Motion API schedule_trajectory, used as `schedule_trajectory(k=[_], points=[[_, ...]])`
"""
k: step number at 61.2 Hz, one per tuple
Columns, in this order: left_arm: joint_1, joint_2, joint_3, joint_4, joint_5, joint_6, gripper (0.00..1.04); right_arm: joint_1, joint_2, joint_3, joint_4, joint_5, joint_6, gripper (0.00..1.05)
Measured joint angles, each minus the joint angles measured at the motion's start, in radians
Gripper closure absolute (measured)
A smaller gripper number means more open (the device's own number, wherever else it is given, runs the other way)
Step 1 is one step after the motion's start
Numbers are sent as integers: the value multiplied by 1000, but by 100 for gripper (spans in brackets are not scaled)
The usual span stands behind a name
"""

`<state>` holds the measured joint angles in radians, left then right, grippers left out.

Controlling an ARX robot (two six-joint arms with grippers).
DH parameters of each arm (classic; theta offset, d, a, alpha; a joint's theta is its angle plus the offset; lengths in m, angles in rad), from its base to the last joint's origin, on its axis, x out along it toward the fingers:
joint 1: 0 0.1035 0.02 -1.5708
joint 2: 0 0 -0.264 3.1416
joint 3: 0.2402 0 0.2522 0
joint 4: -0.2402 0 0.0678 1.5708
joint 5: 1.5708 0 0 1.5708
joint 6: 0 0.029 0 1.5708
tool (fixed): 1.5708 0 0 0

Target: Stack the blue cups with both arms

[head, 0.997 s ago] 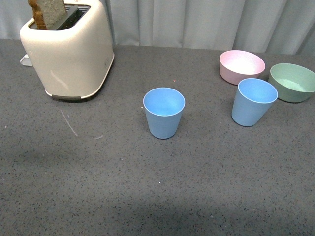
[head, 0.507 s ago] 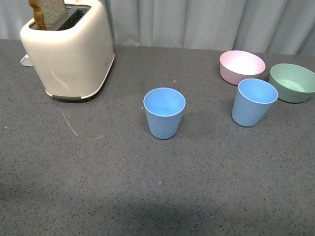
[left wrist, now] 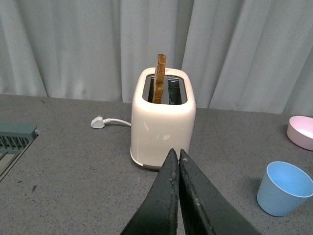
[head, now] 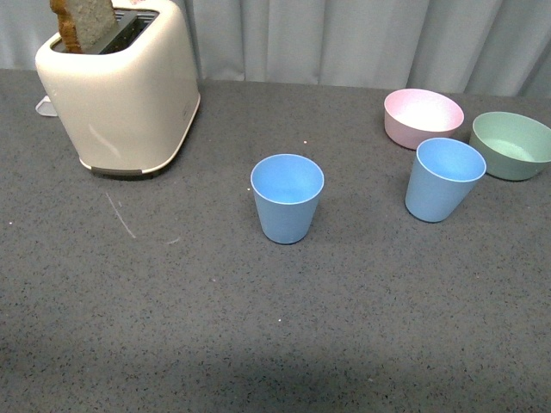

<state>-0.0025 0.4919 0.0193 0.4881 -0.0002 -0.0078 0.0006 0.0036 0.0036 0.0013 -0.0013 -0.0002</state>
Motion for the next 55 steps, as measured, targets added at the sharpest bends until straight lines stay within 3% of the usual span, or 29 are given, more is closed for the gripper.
schedule_trajectory(k=[50, 55], points=[[0, -320, 0, -313, 0, 0, 101, 0, 0, 0, 0, 0, 0, 10], [0, -424, 0, -452, 1, 0, 101, 0, 0, 0, 0, 0, 0, 10]])
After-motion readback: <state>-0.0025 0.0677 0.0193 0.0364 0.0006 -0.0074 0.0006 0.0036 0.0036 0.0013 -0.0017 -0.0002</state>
